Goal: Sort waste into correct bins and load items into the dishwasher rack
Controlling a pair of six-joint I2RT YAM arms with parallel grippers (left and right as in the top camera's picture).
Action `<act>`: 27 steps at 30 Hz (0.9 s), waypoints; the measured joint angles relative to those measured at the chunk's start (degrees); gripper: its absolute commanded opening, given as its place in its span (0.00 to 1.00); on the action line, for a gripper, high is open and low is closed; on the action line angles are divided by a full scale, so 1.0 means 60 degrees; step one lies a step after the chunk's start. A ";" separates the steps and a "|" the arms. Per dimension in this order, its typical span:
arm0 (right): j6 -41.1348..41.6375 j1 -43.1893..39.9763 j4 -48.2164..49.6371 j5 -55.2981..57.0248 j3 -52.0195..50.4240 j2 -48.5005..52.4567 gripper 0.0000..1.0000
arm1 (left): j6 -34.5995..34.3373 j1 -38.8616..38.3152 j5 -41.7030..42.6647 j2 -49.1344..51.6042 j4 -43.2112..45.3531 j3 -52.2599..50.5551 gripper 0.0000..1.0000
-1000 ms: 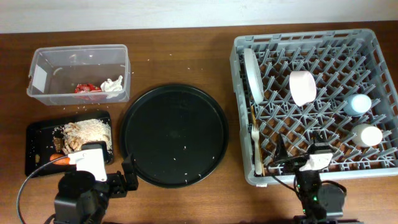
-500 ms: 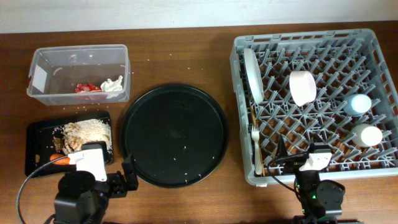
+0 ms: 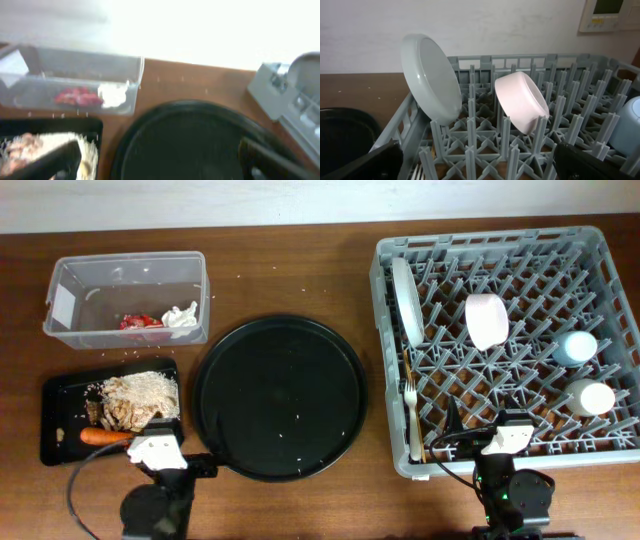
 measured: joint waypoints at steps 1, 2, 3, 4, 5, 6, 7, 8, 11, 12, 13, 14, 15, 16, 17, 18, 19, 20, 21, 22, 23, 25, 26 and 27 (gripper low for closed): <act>0.0000 0.0000 0.0007 0.0004 -0.0004 -0.0004 0.99 | 0.0113 0.0000 0.0000 -0.0211 0.1122 -0.0576 0.99; -0.0007 0.0000 0.0004 0.0004 0.0000 0.0004 0.99 | 0.0339 0.0000 -0.0004 -0.0459 0.2211 -0.1191 0.99; -0.0007 0.0000 0.0004 0.0004 0.0000 0.0007 0.99 | 0.0608 0.0000 0.0000 -0.0674 0.2932 -0.1701 0.99; -0.0011 0.0000 0.0004 0.0004 0.0000 0.0000 0.99 | 0.0816 0.0033 0.0004 -0.0849 0.3289 -0.2109 0.99; -0.0015 0.0000 0.0004 0.0004 0.0000 0.0000 0.99 | 0.0903 0.0087 0.0062 -0.0914 0.2925 -0.2222 0.99; -0.0025 0.0000 0.0004 0.0004 0.0000 -0.0004 0.99 | 0.0991 0.0186 0.0127 -0.0929 0.2626 -0.2390 0.99; -0.0025 0.0000 0.0004 0.0004 0.0000 -0.0004 0.99 | 0.1067 0.0266 0.0182 -0.0922 0.2601 -0.2452 0.99; -0.0022 0.0000 0.0004 0.0004 0.0000 -0.0004 0.99 | 0.1100 0.0310 0.0208 -0.0933 0.2597 -0.2452 0.99; -0.0025 0.0000 0.0004 0.0004 0.0000 -0.0004 0.99 | 0.1100 0.0310 0.0215 -0.0933 0.2601 -0.2452 0.99; -0.0025 0.0000 0.0004 0.0004 0.0000 -0.0004 0.99 | 0.1100 0.0310 0.0219 -0.0933 0.2601 -0.2452 0.99; -0.0025 0.0000 0.0004 0.0004 0.0000 -0.0004 0.99 | 0.1104 0.0310 0.0219 -0.0933 0.2601 -0.2452 0.99; -0.0029 0.0000 0.0004 0.0004 0.0000 -0.0004 0.99 | 0.1104 0.0310 0.0219 -0.0933 0.2601 -0.2452 0.99; -0.0025 0.0000 0.0004 0.0004 0.0000 -0.0004 0.99 | 0.1104 0.0310 0.0222 -0.0933 0.2601 -0.2452 0.99; -0.0025 0.0000 0.0004 0.0004 0.0000 -0.0004 0.99 | 0.1104 0.0310 0.0244 -0.0933 0.2601 -0.2452 0.99; -0.0029 0.0000 0.0004 0.0004 0.0000 -0.0004 0.99 | 0.1100 0.0310 0.0244 -0.0933 0.2601 -0.2452 0.99; -0.0025 0.0000 0.0004 0.0004 0.0000 -0.0004 0.99 | 0.1104 0.0310 0.0244 -0.0933 0.2601 -0.2452 0.99; -0.0022 0.0000 0.0004 0.0004 0.0000 -0.0004 0.99 | 0.1104 0.0310 0.0244 -0.0933 0.2601 -0.2452 0.99; -0.0029 0.0000 0.0004 0.0004 0.0000 -0.0004 0.98 | 0.1104 0.0310 0.0244 -0.0933 0.2601 -0.2452 0.99; -0.0029 0.0000 0.0004 0.0004 0.0000 -0.0004 0.99 | 0.1104 0.0310 0.0244 -0.0933 0.2601 -0.2452 0.99; -0.0029 0.0000 0.0004 0.0004 0.0000 -0.0004 0.99 | 0.1104 0.0310 0.0244 -0.0933 0.2601 -0.2452 0.99; -0.0022 0.0000 0.0004 0.0004 0.0000 -0.0004 0.99 | 0.1104 0.0310 0.0244 -0.0933 0.2601 -0.2452 0.99; -0.0022 0.0000 0.0004 0.0004 0.0000 -0.0004 0.99 | 0.1104 0.0310 0.0244 -0.0933 0.2601 -0.2452 0.99; -0.0022 0.0000 0.0004 0.0004 0.0000 -0.0004 0.99 | 0.1104 0.0310 0.0244 -0.0933 0.2601 -0.2452 0.99; -0.0025 0.0000 0.0004 0.0004 0.0000 -0.0004 0.99 | 0.1104 0.0310 0.0244 -0.0933 0.2601 -0.2452 0.99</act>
